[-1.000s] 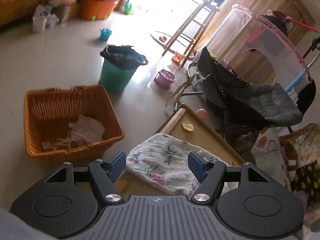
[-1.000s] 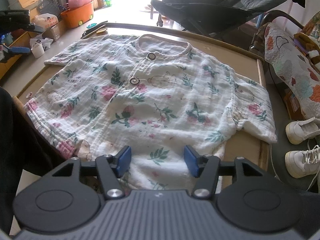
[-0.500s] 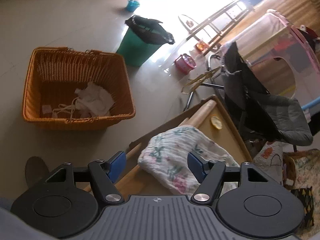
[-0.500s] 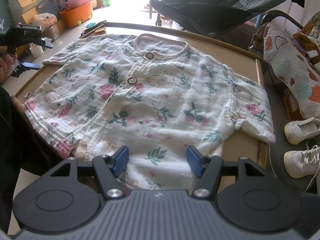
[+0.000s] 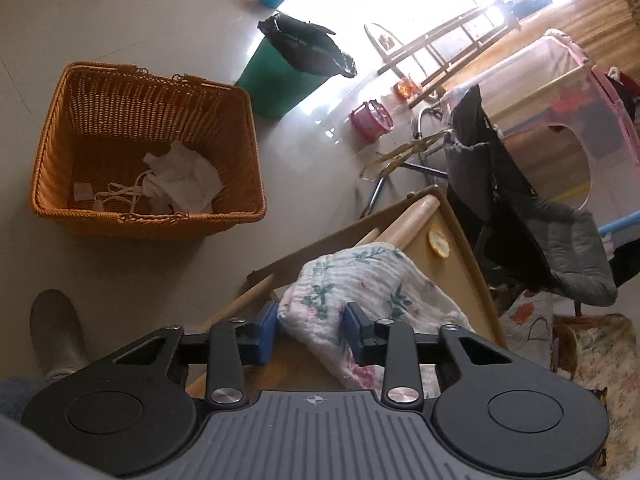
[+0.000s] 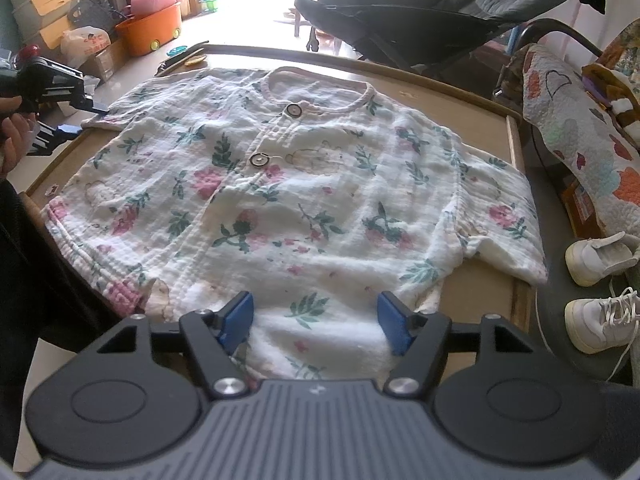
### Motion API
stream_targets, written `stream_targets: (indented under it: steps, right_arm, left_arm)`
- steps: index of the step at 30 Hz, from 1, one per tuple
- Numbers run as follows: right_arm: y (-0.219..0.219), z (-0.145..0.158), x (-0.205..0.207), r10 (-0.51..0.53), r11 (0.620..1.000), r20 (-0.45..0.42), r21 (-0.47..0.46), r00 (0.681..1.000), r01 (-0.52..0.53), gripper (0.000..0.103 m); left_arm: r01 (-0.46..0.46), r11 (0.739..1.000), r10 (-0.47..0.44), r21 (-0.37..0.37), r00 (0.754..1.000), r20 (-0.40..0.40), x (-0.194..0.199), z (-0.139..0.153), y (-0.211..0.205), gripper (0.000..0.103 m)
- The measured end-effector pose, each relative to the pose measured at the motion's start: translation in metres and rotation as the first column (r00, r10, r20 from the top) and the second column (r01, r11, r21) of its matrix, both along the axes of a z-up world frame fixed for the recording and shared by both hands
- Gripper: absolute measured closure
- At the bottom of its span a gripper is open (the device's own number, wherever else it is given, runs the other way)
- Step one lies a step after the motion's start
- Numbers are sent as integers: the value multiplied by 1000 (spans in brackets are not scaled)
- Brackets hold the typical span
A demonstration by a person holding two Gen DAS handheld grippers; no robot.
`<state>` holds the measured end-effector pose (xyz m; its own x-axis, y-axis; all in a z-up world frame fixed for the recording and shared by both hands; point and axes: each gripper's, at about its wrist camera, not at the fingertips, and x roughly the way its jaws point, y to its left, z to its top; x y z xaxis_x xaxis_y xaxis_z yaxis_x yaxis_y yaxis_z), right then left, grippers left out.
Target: Fold clothes
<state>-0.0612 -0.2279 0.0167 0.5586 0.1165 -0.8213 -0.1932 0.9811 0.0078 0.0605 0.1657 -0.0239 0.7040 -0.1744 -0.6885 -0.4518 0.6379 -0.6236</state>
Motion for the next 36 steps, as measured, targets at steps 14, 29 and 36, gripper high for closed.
stream_targets:
  steps: [14, 29, 36]
  right_arm:
    - [-1, -1, 1, -12, 1000, 0, -4, 1000, 12, 31]
    - [-2, 0, 0, -15, 1000, -2, 0, 1000, 15, 31]
    - [-2, 0, 0, -15, 1000, -2, 1, 1000, 15, 31]
  left_arm:
    - [57, 959, -88, 278, 991, 103, -1, 41, -39, 93]
    - [208, 886, -289, 413, 946, 145, -5, 73, -101, 94]
    - [259, 864, -351, 433, 925, 147, -13, 74, -123, 94]
